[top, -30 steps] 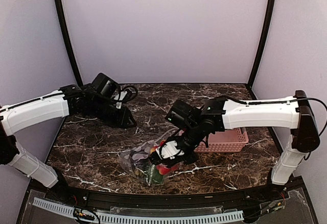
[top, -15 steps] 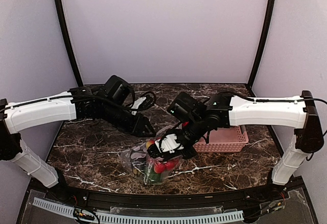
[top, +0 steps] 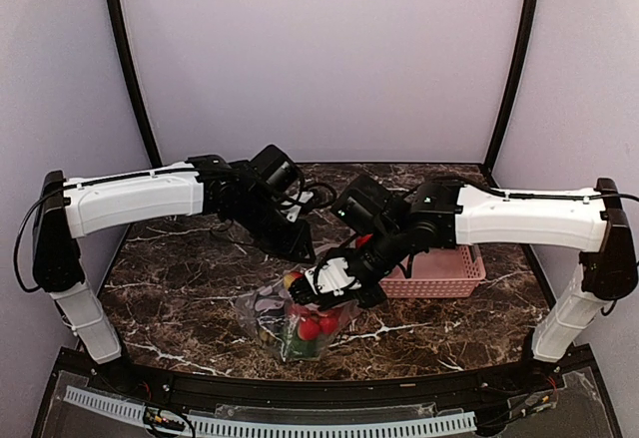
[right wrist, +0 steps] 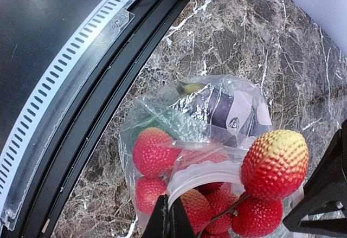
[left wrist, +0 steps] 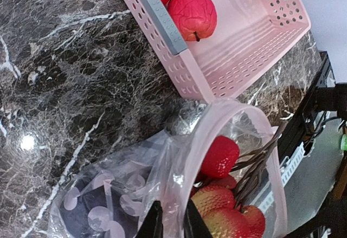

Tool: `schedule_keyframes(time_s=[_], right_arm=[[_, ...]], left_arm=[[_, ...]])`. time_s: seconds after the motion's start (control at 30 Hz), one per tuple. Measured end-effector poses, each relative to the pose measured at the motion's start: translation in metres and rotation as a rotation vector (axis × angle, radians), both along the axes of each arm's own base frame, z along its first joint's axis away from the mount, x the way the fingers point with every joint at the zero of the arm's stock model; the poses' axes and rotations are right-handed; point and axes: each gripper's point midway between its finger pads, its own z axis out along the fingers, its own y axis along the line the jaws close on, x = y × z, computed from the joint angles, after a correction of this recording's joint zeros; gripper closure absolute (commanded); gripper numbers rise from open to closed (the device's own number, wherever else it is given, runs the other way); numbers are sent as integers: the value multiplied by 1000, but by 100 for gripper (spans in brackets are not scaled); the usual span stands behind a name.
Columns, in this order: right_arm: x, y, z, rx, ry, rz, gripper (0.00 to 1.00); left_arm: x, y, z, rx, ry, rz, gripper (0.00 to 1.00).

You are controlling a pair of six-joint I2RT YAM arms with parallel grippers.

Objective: Place the food in the zip-top bag and seal the zipper
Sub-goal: Adjust the zipper food storage bag at the center of the board.

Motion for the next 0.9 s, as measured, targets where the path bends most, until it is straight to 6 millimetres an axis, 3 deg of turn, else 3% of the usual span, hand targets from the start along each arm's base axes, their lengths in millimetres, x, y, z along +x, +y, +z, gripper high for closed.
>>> schedule_keyframes(time_s=[0.03, 0.2, 0.3, 0.37, 0.43, 0.5, 0.57, 0.67, 0.7, 0.8, 0.9], right_arm=[[0, 0, 0, 2, -1, 0, 100], [2, 0, -1, 0, -2, -17, 100], [3, 2, 14, 34, 28, -33, 100], [2, 9, 39, 100, 69, -30, 100], [4, 16, 59, 151, 78, -23, 100], [2, 22, 71, 181, 87, -11, 100], [-3, 25, 65, 182, 106, -4, 100], [-8, 23, 26, 119, 140, -16, 99], [-8, 21, 7, 78, 149, -27, 99], [-7, 17, -45, -35, 163, -60, 97], [-9, 15, -61, -74, 161, -62, 94]], left_arm=[[0, 3, -2, 20, -3, 0, 97], [-2, 16, -1, 104, -3, -1, 99], [2, 9, 37, 155, -39, -23, 99], [5, -5, 72, 121, -109, -44, 99], [0, -4, 87, 116, -151, -64, 99], [-10, 8, 68, 174, -124, -89, 99], [-22, 17, 28, 251, -35, -110, 99], [-38, 28, -36, 363, 110, -131, 99], [-41, 31, -47, 387, 132, -134, 99], [-42, 33, -62, 407, 143, -134, 99], [-37, 33, -63, 387, 135, -121, 99]])
